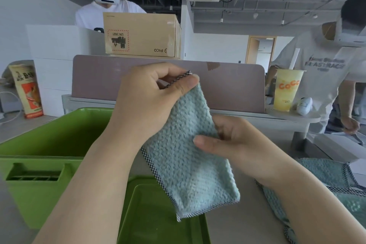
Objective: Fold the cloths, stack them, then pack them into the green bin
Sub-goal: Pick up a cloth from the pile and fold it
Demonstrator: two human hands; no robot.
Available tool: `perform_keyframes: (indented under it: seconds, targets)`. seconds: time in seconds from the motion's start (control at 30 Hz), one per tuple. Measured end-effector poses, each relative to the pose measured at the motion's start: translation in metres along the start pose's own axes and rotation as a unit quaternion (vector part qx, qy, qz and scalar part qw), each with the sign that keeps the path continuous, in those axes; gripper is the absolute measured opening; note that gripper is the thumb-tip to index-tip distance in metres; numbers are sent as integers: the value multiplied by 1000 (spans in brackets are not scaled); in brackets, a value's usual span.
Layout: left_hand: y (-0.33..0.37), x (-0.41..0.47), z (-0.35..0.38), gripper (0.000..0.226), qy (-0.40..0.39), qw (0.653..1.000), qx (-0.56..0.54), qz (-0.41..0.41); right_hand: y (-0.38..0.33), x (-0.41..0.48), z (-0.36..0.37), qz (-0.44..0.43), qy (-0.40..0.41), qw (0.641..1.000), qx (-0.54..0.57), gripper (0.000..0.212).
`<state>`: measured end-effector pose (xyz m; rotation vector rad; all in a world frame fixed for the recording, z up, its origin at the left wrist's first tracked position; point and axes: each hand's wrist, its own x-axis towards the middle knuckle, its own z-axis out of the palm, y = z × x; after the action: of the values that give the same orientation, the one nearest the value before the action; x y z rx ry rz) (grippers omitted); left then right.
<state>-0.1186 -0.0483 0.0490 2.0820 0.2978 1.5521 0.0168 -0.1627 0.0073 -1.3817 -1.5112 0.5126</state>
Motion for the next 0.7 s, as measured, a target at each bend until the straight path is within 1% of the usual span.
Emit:
perform_keyframes:
  seconds: [0.07,0.1,0.17,0.2,0.23,0.27,0.3,0.33,0.4,0.43,0.47,0.5,0.53,0.57,0.63,0.7]
  targets:
    - [1,-1,2,9,2,999,-39,-23,-6,-3,0,7,-6,999,47,24]
    - [0,-1,3,10,5,997,-55,-47,-9,-5,-2,13,-13,995,97,20]
    - [-8,-1,8,16,2,988,-92,-128,-15,-7,-6,23,-20,978,206,16]
    - [-14,-1,11,23,-7,976,-118,-183,-18,-8,-8,25,-11,970,243,16]
    - [-19,0,14,34,-24,957,-141,-252,-21,-8,-12,27,6,963,268,14]
    - [-24,-1,17,51,-57,931,-163,-322,-23,-9,-15,33,31,959,280,12]
    - [-27,-3,17,66,-113,899,-186,-379,-24,-9,-19,43,62,956,283,12]
    - [-30,-6,16,80,-187,866,-204,-417,-25,-9,-22,56,92,953,285,14]
    - [-35,-9,19,98,-326,791,-243,-456,-25,-9,-28,79,147,939,302,20]
    - [-35,-10,22,103,-372,762,-274,-454,-26,-9,-31,87,174,930,313,20]
    - [-34,-10,25,101,-391,744,-313,-443,-25,-9,-33,93,199,921,322,18]
    - [-29,-10,28,95,-388,735,-355,-428,-24,-9,-35,99,221,913,328,17]
    - [-23,-9,29,87,-369,741,-380,-414,-23,-9,-35,105,240,906,332,17]
    - [-16,-9,30,77,-343,760,-383,-398,-22,-9,-36,111,252,901,335,20]
    - [-7,-10,30,53,-288,823,-345,-347,-20,-7,-36,121,267,895,337,29]
    - [-6,-10,28,39,-239,880,-284,-295,-20,-6,-36,128,260,895,338,27]
